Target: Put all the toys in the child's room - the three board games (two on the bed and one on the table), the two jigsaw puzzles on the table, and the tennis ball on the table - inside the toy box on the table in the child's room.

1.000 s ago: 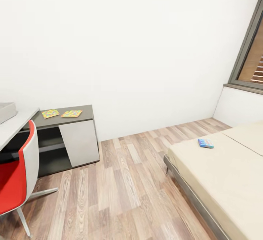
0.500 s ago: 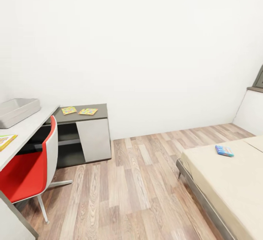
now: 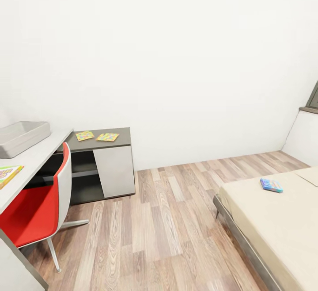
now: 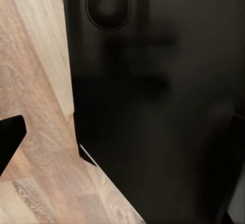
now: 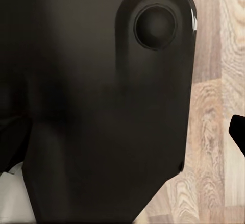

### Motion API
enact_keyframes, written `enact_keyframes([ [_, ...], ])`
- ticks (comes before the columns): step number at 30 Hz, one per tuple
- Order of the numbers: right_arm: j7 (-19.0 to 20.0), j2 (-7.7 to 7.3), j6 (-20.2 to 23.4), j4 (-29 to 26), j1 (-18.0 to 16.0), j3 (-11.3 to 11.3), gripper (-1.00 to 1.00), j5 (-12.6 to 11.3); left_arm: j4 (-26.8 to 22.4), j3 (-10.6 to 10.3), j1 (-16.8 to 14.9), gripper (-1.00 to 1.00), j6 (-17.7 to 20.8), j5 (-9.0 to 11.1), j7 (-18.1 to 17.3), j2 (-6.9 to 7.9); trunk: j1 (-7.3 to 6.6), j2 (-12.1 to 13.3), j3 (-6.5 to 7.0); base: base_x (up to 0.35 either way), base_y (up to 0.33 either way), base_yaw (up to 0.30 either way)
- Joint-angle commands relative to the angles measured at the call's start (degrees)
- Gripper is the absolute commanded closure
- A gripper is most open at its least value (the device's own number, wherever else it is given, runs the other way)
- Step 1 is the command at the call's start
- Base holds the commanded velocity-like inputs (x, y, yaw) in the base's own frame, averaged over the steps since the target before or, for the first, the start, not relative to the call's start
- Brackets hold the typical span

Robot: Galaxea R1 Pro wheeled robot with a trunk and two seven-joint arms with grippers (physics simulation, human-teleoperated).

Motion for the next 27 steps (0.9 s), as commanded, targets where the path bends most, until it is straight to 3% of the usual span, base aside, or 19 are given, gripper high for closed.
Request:
enact_keyframes([
  [1, 0.0, 0.01, -0.2, 0.0, 0.0, 0.0, -1.00, -0.1, 0.0, 0.0, 0.0, -1.00, -0.3, 0.0, 0.0, 0.00, -0.23, 0.4, 0.14, 0.000, 0.000, 0.001],
  [27, 0.0, -0.04, -0.2, 0.0, 0.0, 0.0, -1.00, 0.0, -2.3, 0.0, 0.0, -1.00, -1.5, 0.0, 0.1, 0.40, -5.94, 10.8, 4.81, 0.000, 0.000, 0.000],
])
